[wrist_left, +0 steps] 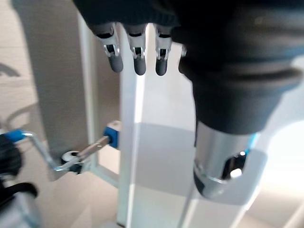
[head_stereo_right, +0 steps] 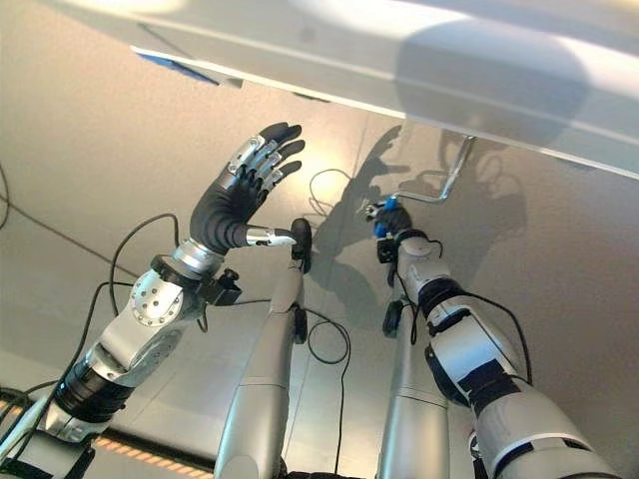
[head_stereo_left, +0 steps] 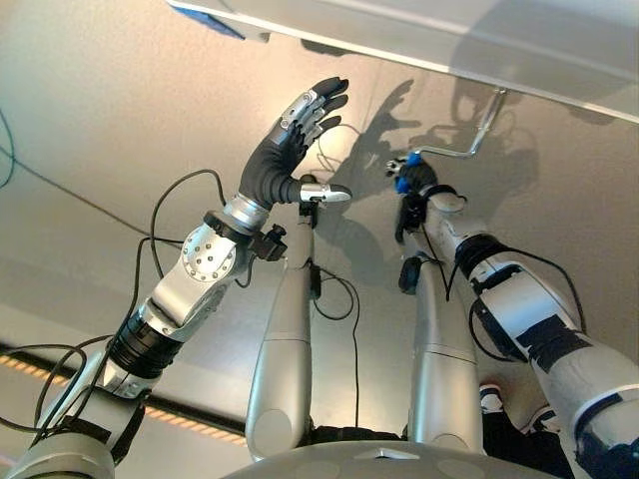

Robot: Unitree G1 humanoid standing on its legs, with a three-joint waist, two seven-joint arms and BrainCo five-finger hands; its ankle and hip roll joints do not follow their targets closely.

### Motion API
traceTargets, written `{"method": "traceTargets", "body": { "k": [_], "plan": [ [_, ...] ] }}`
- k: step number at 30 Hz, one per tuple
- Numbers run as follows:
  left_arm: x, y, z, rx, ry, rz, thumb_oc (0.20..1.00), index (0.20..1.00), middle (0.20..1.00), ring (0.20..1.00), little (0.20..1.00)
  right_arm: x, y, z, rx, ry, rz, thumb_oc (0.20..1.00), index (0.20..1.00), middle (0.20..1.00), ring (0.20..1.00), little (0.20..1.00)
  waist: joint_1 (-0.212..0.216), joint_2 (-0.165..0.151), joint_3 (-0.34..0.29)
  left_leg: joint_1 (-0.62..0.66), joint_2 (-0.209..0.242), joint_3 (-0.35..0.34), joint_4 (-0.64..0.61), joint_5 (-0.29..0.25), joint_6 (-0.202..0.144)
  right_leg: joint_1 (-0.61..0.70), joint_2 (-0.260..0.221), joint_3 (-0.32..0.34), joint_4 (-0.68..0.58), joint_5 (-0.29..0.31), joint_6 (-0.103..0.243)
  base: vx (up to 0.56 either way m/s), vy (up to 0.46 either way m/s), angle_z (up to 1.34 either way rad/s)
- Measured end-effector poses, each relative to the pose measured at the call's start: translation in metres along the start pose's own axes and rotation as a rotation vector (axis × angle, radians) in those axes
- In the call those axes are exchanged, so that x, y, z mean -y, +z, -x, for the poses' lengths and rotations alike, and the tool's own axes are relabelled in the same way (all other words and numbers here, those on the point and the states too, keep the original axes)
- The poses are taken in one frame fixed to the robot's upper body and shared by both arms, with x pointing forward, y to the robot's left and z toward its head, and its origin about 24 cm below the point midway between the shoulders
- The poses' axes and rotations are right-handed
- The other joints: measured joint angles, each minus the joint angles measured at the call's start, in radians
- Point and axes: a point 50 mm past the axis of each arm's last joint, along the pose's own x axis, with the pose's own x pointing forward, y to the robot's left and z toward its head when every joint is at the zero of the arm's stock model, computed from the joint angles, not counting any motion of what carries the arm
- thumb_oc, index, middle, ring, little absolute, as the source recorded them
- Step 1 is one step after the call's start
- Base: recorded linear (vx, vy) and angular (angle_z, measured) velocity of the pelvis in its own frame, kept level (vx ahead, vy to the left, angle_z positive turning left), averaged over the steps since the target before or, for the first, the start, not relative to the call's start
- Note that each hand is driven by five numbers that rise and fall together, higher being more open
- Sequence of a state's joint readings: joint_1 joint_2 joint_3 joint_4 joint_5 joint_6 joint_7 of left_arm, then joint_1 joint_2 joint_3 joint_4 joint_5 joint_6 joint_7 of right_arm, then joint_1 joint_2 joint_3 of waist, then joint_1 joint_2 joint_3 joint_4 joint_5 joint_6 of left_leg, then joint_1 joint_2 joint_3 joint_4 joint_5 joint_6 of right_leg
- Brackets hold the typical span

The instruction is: Raise the hospital bed

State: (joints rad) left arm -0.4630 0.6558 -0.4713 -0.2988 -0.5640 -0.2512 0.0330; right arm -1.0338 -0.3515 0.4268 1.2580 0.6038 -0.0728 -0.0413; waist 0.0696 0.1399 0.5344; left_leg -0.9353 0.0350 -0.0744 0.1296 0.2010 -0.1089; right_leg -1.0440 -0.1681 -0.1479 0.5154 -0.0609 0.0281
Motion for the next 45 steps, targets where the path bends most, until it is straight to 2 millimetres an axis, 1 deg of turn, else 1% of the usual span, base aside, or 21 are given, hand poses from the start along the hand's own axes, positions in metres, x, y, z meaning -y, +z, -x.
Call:
{"method": "traceTargets", "body": {
  "k": [1,4,6,8,9,10,12,13,17,19,23,24,25,26,27,29,30,32,34,38,45],
  "plan": [
    [0.002,0.0,-0.002,0.002,-0.019,-0.001,1.0,1.0,1.0,1.0,1.0,0.014,-0.002,0.001,-0.011,-0.033,0.011,0.2,0.2,0.2,0.2,0.2,0.0,0.001,0.0,-0.007,-0.003,-0.004,0.001,0.002,0.003,-0.007,-0.007,0.001,0.004,-0.003,0.004,0.01,0.01,0.13],
    [0.006,0.003,-0.006,0.013,-0.058,-0.005,1.0,1.0,1.0,1.0,1.0,0.036,-0.003,0.003,-0.028,-0.083,0.009,0.2,0.2,0.2,0.2,0.2,-0.001,0.003,0.0,-0.025,-0.013,-0.004,0.002,0.007,0.009,-0.024,-0.014,0.008,0.006,-0.003,0.01,0.01,0.011,0.07],
    [0.005,0.005,-0.008,0.014,-0.081,-0.022,1.0,1.0,1.0,1.0,1.0,0.057,-0.01,0.007,-0.058,-0.148,-0.003,0.2,0.2,0.2,0.2,0.2,-0.002,0.003,0.0,-0.035,-0.018,0.004,0.003,0.008,0.011,-0.042,-0.015,0.03,0.01,-0.003,0.017,0.0,0.0,0.0],
    [0.004,0.005,-0.007,0.009,-0.084,-0.032,1.0,1.0,1.0,1.0,1.0,0.068,-0.008,0.009,-0.05,-0.186,-0.026,0.2,0.2,0.2,0.2,0.2,-0.002,0.003,0.0,-0.038,-0.02,0.014,0.003,0.007,0.014,-0.051,-0.015,0.04,0.01,-0.001,0.02,0.01,-0.016,-0.06],
    [0.004,0.005,-0.007,0.007,-0.086,-0.034,1.0,1.0,1.0,1.0,1.0,0.074,-0.012,0.012,-0.058,-0.204,-0.037,0.2,0.2,0.2,0.2,0.2,-0.005,0.003,0.0,-0.038,-0.019,0.017,0.003,0.006,0.015,-0.051,-0.014,0.044,0.01,0.0,0.021,0.01,-0.016,-0.08],
    [0.003,0.006,-0.006,0.004,-0.091,-0.042,1.0,1.0,1.0,1.0,1.0,0.088,-0.015,0.016,-0.062,-0.243,-0.049,0.2,0.2,0.2,0.2,0.2,-0.009,0.003,0.0,-0.034,-0.02,0.022,0.003,0.006,0.016,-0.052,-0.013,0.051,0.01,0.001,0.022,0.01,-0.016,-0.06],
    [0.001,0.005,-0.005,-0.008,-0.094,-0.055,1.0,1.0,1.0,1.0,1.0,0.105,-0.018,0.022,-0.051,-0.292,-0.101,0.2,0.2,0.2,0.2,0.2,-0.022,0.003,0.0,-0.033,-0.02,0.024,0.003,0.006,0.016,-0.051,-0.011,0.056,0.011,0.001,0.023,0.01,-0.006,-0.02],
    [0.001,0.005,-0.004,-0.013,-0.097,-0.058,1.0,1.0,1.0,1.0,1.0,0.107,-0.019,0.023,-0.036,-0.289,-0.109,0.2,0.2,0.2,0.2,0.2,-0.036,0.002,0.0,-0.028,-0.019,0.025,0.003,0.005,0.017,-0.047,-0.011,0.057,0.011,0.001,0.023,0.0,0.0,0.0],
    [0.004,0.007,-0.003,-0.006,-0.114,-0.049,1.0,1.0,1.0,1.0,1.0,0.106,-0.021,0.025,0.014,-0.284,-0.204,0.2,0.2,0.2,0.2,0.2,-0.049,0.001,0.001,-0.006,-0.023,0.05,0.002,0.001,0.023,-0.039,-0.011,0.083,0.009,0.004,0.028,0.01,-0.02,-0.07],
    [0.005,0.008,-0.002,-0.004,-0.119,-0.047,1.0,1.0,1.0,1.0,1.0,0.105,-0.022,0.026,0.034,-0.278,-0.209,0.2,0.2,0.2,0.2,0.2,-0.058,0.0,0.001,-0.006,-0.023,0.051,0.002,0.0,0.024,-0.039,-0.01,0.084,0.007,0.005,0.03,0.0,-0.004,-0.02],
    [0.005,0.008,-0.002,-0.004,-0.119,-0.047,1.0,1.0,1.0,1.0,1.0,0.105,-0.022,0.026,0.034,-0.278,-0.209,0.2,0.2,0.2,0.2,0.2,-0.058,0.0,0.001,-0.006,-0.023,0.051,0.002,0.0,0.024,-0.039,-0.01,0.084,0.007,0.005,0.03,0.0,0.0,-0.01],
    [0.004,0.007,0.0,-0.009,-0.118,-0.05,1.0,1.0,1.0,1.0,1.0,0.1,-0.022,0.028,0.086,-0.253,-0.243,0.2,0.2,0.2,0.2,0.2,-0.086,-0.004,0.002,-0.006,-0.024,0.062,0.001,-0.006,0.034,-0.038,-0.01,0.09,-0.001,0.014,0.035,0.02,0.002,-0.06],
    [0.003,0.008,0.0,-0.008,-0.114,-0.05,1.0,1.0,1.0,1.0,1.0,0.098,-0.022,0.028,0.092,-0.248,-0.247,0.2,0.2,0.2,0.2,0.2,-0.088,-0.006,0.002,-0.005,-0.024,0.063,0.002,-0.006,0.033,-0.038,-0.01,0.091,-0.001,0.014,0.036,0.01,0.0,-0.05],
    [-0.006,0.015,0.011,0.02,-0.034,-0.05,1.0,1.0,1.0,1.0,1.0,0.074,-0.014,0.054,0.281,-0.197,-0.402,0.2,0.2,0.2,0.2,0.2,-0.111,-0.035,0.002,-0.006,-0.029,0.082,0.005,-0.014,0.037,-0.058,-0.008,0.132,0.009,0.002,0.042,0.01,0.002,-0.18],
    [-0.015,0.017,0.019,0.03,0.039,-0.055,1.0,1.0,1.0,1.0,1.0,0.066,-0.03,0.077,0.364,-0.194,-0.423,0.2,0.2,0.2,0.2,0.2,-0.129,-0.051,0.004,-0.001,-0.023,0.099,0.002,-0.017,0.036,-0.054,0.002,0.141,-0.007,0.013,0.044,0.01,-0.002,-0.24],
    [-0.021,0.015,0.024,0.0,0.063,-0.077,1.0,1.0,1.0,1.0,1.0,0.07,-0.032,0.086,0.382,-0.193,-0.392,0.2,0.2,0.2,0.2,0.2,-0.169,-0.053,0.005,0.011,-0.022,0.108,0.003,-0.026,0.043,-0.034,0.005,0.148,-0.03,0.024,0.052,0.01,0.0,-0.21],
    [-0.023,0.018,0.023,0.014,0.07,-0.082,1.0,1.0,1.0,1.0,1.0,0.063,-0.026,0.099,0.431,-0.144,-0.372,0.2,0.2,0.2,0.2,0.2,-0.192,-0.054,0.004,0.024,-0.022,0.12,0.003,-0.032,0.047,-0.021,0.004,0.156,-0.039,0.025,0.055,0.0,0.0,-0.12],
    [-0.025,0.024,0.021,0.042,0.074,-0.095,1.0,1.0,1.0,1.0,1.0,0.048,-0.025,0.108,0.459,-0.089,-0.361,0.2,0.2,0.2,0.2,0.2,-0.205,-0.056,0.003,0.04,-0.021,0.127,0.002,-0.038,0.048,-0.004,0.007,0.163,-0.051,0.028,0.058,0.0,-0.004,-0.11],
    [-0.028,0.029,0.023,0.06,0.083,-0.106,1.0,1.0,1.0,1.0,1.0,0.044,-0.024,0.117,0.486,-0.049,-0.356,0.2,0.2,0.2,0.2,0.2,-0.204,-0.057,0.003,0.041,-0.019,0.128,0.002,-0.04,0.047,-0.001,0.01,0.165,-0.062,0.032,0.059,0.0,-0.009,-0.07],
    [-0.034,0.029,0.033,0.044,0.12,-0.121,1.0,1.0,1.0,1.0,1.0,0.04,-0.025,0.125,0.497,0.005,-0.348,0.2,0.2,0.2,0.2,0.2,-0.202,-0.057,0.004,0.049,-0.019,0.131,0.001,-0.047,0.052,0.017,0.011,0.165,-0.081,0.036,0.064,0.0,0.0,0.0],
    [-0.039,0.032,0.038,0.043,0.138,-0.133,1.0,1.0,1.0,1.0,1.0,0.035,-0.024,0.131,0.497,0.075,-0.373,0.2,0.2,0.2,0.2,0.2,-0.203,-0.066,0.005,0.052,-0.021,0.14,0.001,-0.051,0.058,0.029,0.008,0.167,-0.102,0.045,0.071,0.0,0.0,0.0]
  ]
}}
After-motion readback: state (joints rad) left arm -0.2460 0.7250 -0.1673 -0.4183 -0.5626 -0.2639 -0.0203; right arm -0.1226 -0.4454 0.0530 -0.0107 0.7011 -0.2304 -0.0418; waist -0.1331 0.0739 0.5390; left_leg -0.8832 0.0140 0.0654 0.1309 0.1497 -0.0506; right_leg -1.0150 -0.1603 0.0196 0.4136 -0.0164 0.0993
